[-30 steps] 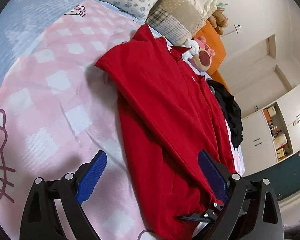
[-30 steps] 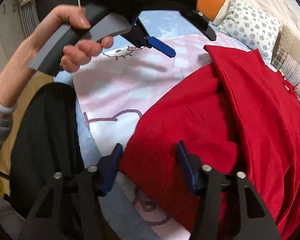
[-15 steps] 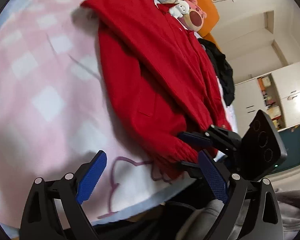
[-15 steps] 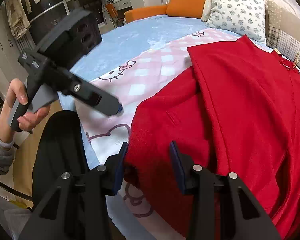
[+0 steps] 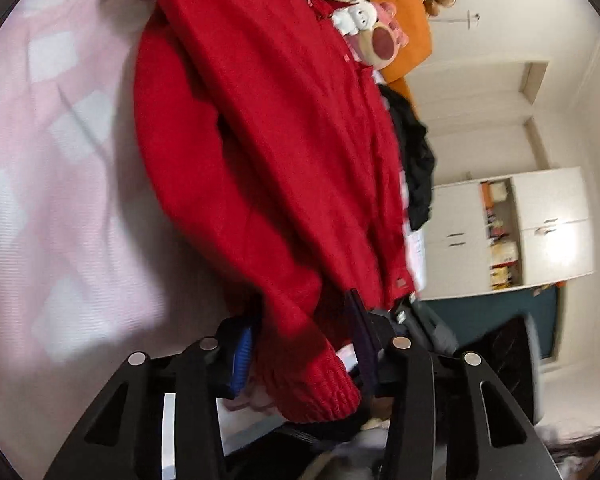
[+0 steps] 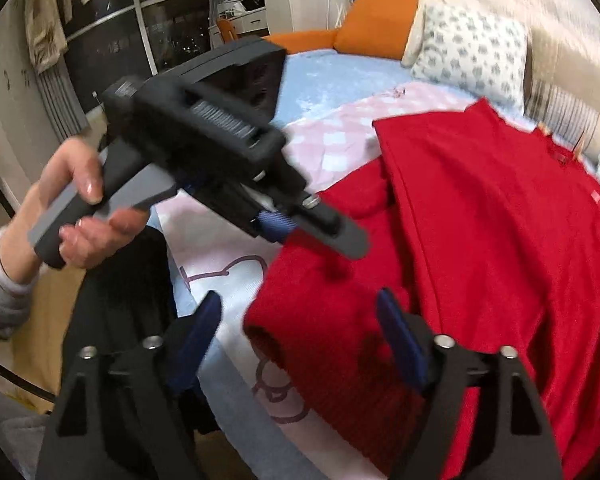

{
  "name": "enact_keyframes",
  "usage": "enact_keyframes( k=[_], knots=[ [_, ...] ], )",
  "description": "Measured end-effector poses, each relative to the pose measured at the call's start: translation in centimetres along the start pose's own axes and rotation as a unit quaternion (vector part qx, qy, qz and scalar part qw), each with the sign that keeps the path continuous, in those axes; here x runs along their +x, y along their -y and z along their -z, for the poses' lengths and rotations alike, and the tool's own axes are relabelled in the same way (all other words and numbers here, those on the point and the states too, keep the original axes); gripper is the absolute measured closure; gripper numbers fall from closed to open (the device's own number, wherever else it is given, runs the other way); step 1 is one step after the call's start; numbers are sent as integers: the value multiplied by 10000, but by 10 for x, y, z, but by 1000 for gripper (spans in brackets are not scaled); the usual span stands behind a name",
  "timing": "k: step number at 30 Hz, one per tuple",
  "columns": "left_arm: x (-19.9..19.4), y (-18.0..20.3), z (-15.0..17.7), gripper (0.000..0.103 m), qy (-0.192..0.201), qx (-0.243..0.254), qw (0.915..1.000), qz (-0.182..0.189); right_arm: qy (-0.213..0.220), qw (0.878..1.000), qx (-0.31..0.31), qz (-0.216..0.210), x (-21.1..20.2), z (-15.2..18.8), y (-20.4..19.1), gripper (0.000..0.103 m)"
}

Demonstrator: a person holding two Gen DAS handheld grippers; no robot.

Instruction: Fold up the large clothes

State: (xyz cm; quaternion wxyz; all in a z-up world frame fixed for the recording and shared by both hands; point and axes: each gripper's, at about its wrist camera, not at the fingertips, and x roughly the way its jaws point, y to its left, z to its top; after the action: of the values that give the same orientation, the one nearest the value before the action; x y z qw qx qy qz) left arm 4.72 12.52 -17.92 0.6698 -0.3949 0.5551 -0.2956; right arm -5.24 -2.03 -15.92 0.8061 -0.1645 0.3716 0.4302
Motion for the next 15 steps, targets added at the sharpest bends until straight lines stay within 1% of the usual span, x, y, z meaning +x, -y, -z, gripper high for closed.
enact_keyframes(
  k=[1,2,3,4,5,6,7,8,10,11,12,13,14,15],
  knots=[
    [-1,3,-2,58,31,-22,9999,113,-8,9999,-63,104,1,1,-4,21],
    [-1,5,-3,58,52,-17,9998,194,11,9992,-201,357,2,1,-12,21],
    [-2,11,-4,58,69,23,9996,268,55,9982,-287,517,4,1,-16,21],
    [-3,16,-4,58,68,89,9996,259,86,9962,-428,747,7,2,-22,22],
    [-2,23,-5,58,64,190,9996,199,70,9940,-564,937,11,2,-26,29],
    [-1,26,-6,58,54,233,9996,167,38,9920,-641,1084,14,4,-27,50],
    [-2,28,-5,57,39,261,9996,132,-3,9903,-677,1214,18,5,-27,57],
    [-2,28,-6,57,19,275,9996,84,-20,9903,-665,1220,20,6,-26,65],
    [-5,26,-6,57,-23,271,9996,32,30,9932,-460,1066,20,7,-19,76],
    [-8,24,-8,54,-39,286,9996,-46,44,9944,-358,989,19,6,-16,84],
    [-16,22,-10,49,16,302,9995,-130,51,9961,-246,848,18,6,-11,88],
    [-24,21,-14,46,121,308,9992,-217,84,9971,-134,746,17,5,-6,88],
    [-36,23,-20,40,271,354,9984,-344,116,9977,-60,669,14,4,-2,89],
    [-47,25,-27,33,412,400,9975,-420,192,9985,138,487,10,4,6,89]
  ],
)
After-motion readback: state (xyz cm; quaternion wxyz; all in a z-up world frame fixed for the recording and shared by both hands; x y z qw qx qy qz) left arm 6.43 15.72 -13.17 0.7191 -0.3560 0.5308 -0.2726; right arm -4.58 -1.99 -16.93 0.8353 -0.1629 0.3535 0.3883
